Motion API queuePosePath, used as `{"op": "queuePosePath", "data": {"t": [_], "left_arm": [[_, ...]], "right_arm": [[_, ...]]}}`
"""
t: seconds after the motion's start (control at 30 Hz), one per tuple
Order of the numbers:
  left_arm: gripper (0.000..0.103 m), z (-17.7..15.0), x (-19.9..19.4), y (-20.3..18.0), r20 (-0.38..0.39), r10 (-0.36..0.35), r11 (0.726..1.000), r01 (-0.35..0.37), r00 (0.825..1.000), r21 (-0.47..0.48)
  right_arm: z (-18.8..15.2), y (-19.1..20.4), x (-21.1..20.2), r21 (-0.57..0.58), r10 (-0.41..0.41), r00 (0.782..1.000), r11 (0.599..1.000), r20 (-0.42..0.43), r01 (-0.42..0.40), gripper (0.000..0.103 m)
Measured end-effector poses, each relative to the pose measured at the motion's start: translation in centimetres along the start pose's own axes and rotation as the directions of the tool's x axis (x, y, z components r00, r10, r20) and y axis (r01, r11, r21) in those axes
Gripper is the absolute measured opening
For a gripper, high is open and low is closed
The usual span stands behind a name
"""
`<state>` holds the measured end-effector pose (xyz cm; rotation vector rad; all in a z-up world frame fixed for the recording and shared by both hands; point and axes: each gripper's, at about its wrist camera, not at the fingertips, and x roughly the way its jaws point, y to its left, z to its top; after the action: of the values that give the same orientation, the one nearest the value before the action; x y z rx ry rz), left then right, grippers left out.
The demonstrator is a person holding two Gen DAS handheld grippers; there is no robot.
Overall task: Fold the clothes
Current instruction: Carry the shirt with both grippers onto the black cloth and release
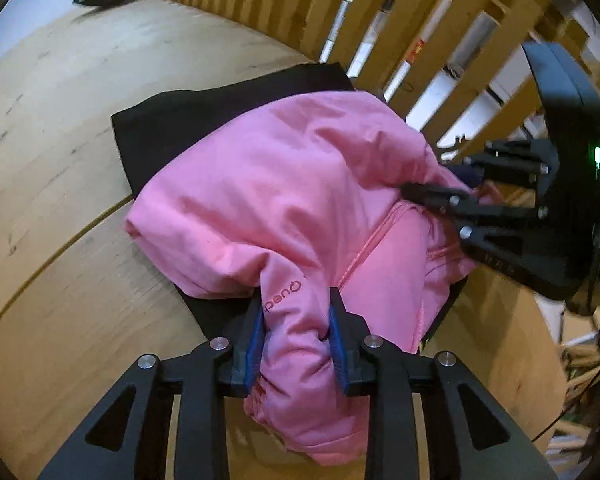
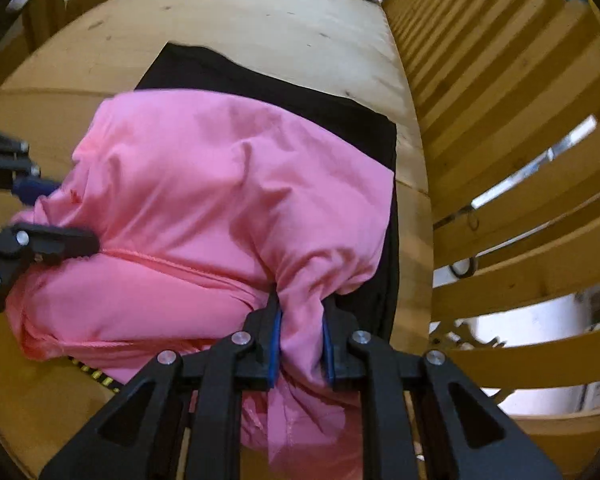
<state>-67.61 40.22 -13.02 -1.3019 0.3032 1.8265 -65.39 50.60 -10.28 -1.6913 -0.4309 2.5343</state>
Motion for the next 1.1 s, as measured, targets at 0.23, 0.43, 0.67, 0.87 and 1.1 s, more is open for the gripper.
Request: {"op": "queuePosePath", "data": {"t": [0.23, 0.43, 0.67, 0.87, 1.1], "left_arm": [[0.028, -3.1, -0.4, -2.1, -0.043, -0.016, 0.998, 0.019, 0.999, 0.062], [0.029, -8.5, -2.4, -4.2, -0.143, -0.070, 0.989, 0.088, 0.987, 0.120], [0.044, -10.2, -8.9, -3.1, -0.069, -0.050, 0.983, 0.061, 0.996, 0.174], [0.045, -7.5, -10.8, -3.0, -0.003, 0.040, 0.984, -0.039, 0.999, 0.171], [0.045, -6.9, -4.2, -4.6, -0.102, 0.046, 0.978, -0.024, 0.994, 0.205]], "right_arm": [[-3.9, 0.4, -1.6, 0.037, 0.103, 0.994, 0.994, -0.021, -0.102, 0.016], [-9.9, 3.4, -5.1, -0.016, 0.221, 0.972, 0.975, -0.081, -0.222, 0.017], [-12.7, 4.2, -11.1, -0.070, 0.222, 0.974, 0.972, -0.038, -0.225, 0.036], [-10.3, 0.1, -11.7, 0.061, 0.199, 0.978, 0.977, 0.069, -0.203, 0.045], [-7.9, -1.3, -7.7, 0.135, 0.191, 0.981, 0.971, 0.043, -0.195, 0.045]]}}
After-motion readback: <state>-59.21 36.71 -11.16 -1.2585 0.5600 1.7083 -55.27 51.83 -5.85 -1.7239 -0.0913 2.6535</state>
